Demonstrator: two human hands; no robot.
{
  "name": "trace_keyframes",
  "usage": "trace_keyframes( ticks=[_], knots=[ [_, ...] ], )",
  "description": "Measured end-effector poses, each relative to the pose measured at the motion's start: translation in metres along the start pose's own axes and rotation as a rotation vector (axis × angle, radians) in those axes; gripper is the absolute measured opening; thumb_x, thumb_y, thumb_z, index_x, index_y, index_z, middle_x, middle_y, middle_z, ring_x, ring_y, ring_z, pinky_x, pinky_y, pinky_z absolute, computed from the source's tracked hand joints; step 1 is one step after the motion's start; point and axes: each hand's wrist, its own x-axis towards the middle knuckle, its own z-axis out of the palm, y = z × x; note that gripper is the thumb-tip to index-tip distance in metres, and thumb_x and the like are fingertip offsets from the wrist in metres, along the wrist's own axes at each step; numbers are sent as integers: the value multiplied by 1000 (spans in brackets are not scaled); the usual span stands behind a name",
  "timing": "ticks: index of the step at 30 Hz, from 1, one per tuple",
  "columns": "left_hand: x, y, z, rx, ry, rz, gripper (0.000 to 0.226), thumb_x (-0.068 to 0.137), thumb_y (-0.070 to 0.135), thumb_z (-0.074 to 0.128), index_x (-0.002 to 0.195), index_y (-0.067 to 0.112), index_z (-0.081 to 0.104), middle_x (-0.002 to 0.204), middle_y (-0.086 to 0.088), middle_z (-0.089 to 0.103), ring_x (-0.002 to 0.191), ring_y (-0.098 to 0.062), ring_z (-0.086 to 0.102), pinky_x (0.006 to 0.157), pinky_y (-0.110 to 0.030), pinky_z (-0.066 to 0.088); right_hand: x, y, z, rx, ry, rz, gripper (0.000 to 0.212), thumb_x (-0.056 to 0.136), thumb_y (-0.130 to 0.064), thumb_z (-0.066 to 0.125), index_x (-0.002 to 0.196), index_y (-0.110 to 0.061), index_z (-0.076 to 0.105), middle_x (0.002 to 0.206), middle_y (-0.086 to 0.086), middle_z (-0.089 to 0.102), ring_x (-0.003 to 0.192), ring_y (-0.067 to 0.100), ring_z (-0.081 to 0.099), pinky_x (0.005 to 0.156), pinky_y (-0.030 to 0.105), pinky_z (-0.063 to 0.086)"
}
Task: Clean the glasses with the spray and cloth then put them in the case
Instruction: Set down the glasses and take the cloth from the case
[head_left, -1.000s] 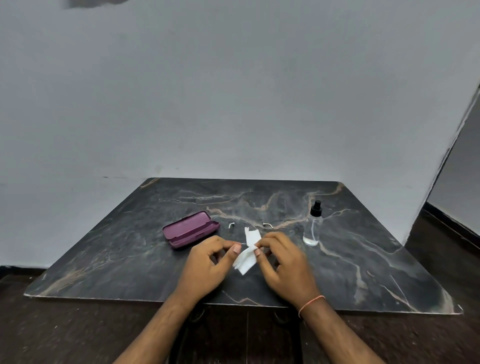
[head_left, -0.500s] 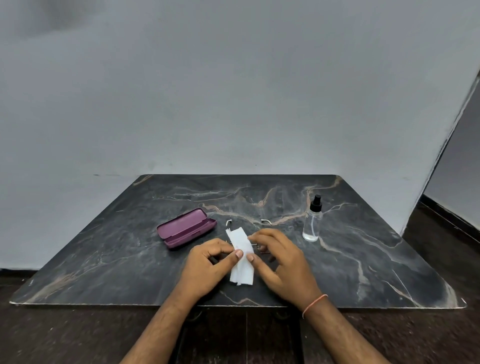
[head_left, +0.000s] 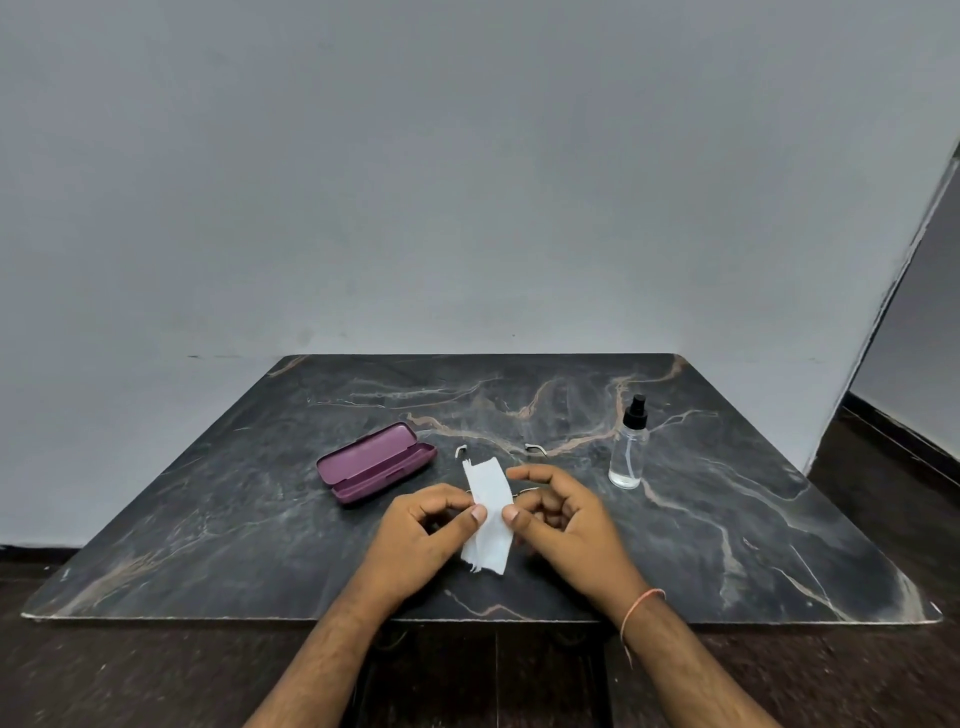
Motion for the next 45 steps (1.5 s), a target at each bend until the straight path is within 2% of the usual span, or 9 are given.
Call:
trace_keyframes(
  ticks=[5,12,15,21,25,29,36,40,45],
  knots=[
    [-3,6,2,4,-38,21,18,92,49,72,89,38,85,89,12,79,80,-7,71,76,-24,53,1,4,-1,23,76,-5,36,86,-9,85,111,-35,78,88,13,73,79,17,63,78,27,56],
    [-1,0,6,79,21,22,8,86,28,91,93,31,89,95,4,83,77,-33,73,70,-39,56,1,5,-1,22,93,-11,36,85,-4,86,107,-31,82,88,-5,73,66,9,55,71,23,53],
    [-1,-2,4,84,57,18,19,90,15,90,91,33,87,93,8,82,79,-30,72,72,-37,58,-1,5,-1,8,97,-24,33,85,-5,86,107,-30,84,88,-5,73,69,10,57,73,26,55],
    [-3,1,7,79,151,83,9,85,28,89,89,36,87,95,9,81,78,-24,71,71,-41,57,-1,7,-1,-79,129,-70,32,85,-10,87,113,-27,84,93,-7,75,81,10,68,80,27,57],
    [-6,4,6,177,240,207,9,83,33,89,89,38,85,122,19,72,100,-10,72,81,-18,58,-2,6,0,-186,131,-125,29,87,-14,86,113,-26,84,92,-10,75,84,10,71,79,23,56],
    [-7,5,4,220,260,234,19,85,15,93,93,31,86,134,18,73,130,-9,67,101,-20,54,-5,1,-1,-239,110,-119,18,90,-21,84,104,-31,85,94,-7,76,87,16,72,78,28,58],
    [-6,4,3,166,203,201,13,86,25,92,97,31,88,107,19,83,115,-16,73,101,-30,56,-7,-6,0,-170,59,-108,4,92,-21,78,93,-26,79,111,-7,74,101,20,73,87,50,61],
    [-6,4,2,57,210,98,16,82,36,88,98,38,89,99,16,83,104,-13,77,88,-21,58,-8,-9,3,-65,-17,-9,29,84,-32,87,110,-30,75,111,-1,81,97,44,73,85,61,58],
    [-4,5,4,0,210,48,15,78,37,88,93,37,90,98,10,84,98,-11,78,86,-22,61,-6,-8,3,-6,-76,71,47,86,-12,87,128,-22,71,107,2,84,105,25,79,97,43,62]
  ],
)
